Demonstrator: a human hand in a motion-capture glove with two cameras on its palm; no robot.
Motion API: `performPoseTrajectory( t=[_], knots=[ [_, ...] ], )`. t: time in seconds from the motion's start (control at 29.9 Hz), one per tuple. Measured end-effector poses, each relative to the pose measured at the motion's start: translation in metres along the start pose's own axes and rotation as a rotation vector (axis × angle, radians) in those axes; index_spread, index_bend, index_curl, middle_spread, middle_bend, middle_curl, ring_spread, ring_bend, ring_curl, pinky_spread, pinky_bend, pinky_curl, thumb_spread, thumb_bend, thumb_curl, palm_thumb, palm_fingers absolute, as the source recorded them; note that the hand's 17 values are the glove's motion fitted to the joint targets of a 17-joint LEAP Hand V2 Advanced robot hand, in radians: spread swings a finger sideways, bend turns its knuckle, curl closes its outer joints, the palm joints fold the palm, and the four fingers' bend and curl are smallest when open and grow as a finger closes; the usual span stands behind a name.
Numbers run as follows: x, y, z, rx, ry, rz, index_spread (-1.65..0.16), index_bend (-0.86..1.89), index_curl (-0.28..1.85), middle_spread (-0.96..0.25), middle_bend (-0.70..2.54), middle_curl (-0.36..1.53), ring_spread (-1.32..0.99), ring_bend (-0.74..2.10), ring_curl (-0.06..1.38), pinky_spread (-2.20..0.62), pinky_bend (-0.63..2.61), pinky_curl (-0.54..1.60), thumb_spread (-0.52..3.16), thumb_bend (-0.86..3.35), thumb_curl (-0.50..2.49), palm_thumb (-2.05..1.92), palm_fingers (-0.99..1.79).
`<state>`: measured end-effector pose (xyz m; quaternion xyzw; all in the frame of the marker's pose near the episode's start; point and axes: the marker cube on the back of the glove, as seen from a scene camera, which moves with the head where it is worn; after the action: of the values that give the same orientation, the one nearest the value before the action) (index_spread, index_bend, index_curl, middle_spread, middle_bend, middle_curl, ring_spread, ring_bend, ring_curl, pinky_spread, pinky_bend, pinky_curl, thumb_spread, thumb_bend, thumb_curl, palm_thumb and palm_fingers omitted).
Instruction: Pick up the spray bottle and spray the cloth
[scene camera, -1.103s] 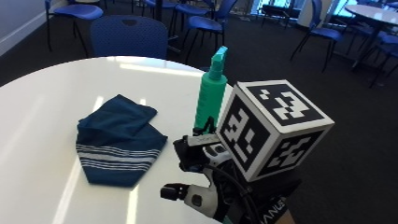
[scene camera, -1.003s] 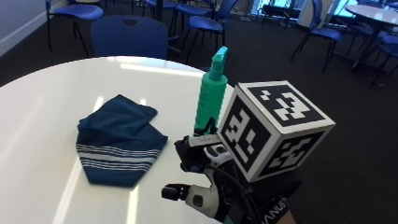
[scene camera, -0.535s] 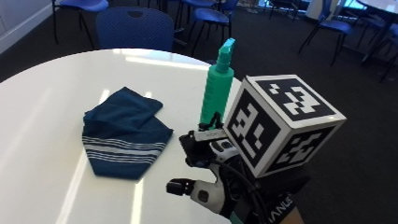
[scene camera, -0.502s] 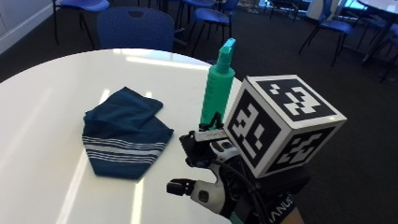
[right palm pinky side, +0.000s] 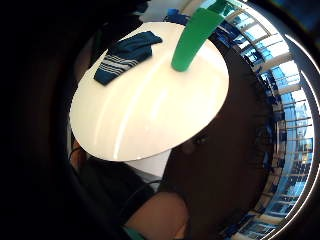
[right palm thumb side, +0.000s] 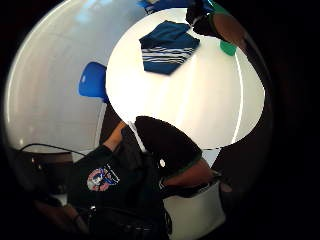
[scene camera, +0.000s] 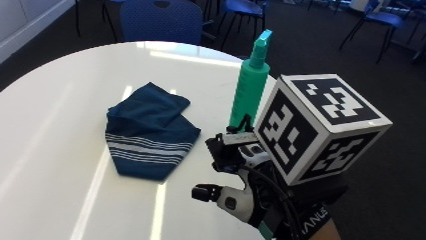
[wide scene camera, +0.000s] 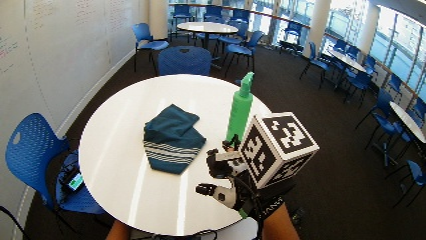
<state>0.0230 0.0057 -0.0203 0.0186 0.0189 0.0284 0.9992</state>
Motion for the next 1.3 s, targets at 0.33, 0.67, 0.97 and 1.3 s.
performPoseTrajectory(
  t=[0.33, 0.67, 0.97, 1.3],
  knots=[
    [0.007, -0.005, 0.001, 0.061, -0.036, 0.047, -0.43, 0.33, 0.34, -0.07, 0.26, 0.30, -0.01, 0.24, 0.24, 0.20, 0.13, 0.16, 1.12, -0.02, 0.22, 0.32, 0.49],
    [0.029, -0.034, -0.009, 0.402, -0.278, 0.168, -0.42, 0.23, 0.33, -0.07, 0.24, 0.32, -0.03, 0.31, 0.27, 0.19, 0.18, 0.19, 1.15, 0.00, 0.25, 0.38, 0.62],
    [0.064, -0.075, -0.012, 0.697, -0.500, 0.302, -0.39, 0.14, 0.31, -0.06, 0.29, 0.35, -0.07, 0.37, 0.30, 0.15, 0.18, 0.22, 1.17, 0.01, 0.28, 0.48, 0.87],
    [0.106, -0.132, 0.005, 0.693, -0.740, 0.481, -0.37, 0.11, 0.29, -0.08, 0.30, 0.38, -0.09, 0.39, 0.35, 0.10, 0.21, 0.27, 1.12, 0.04, 0.35, 0.66, 0.84]
  ],
)
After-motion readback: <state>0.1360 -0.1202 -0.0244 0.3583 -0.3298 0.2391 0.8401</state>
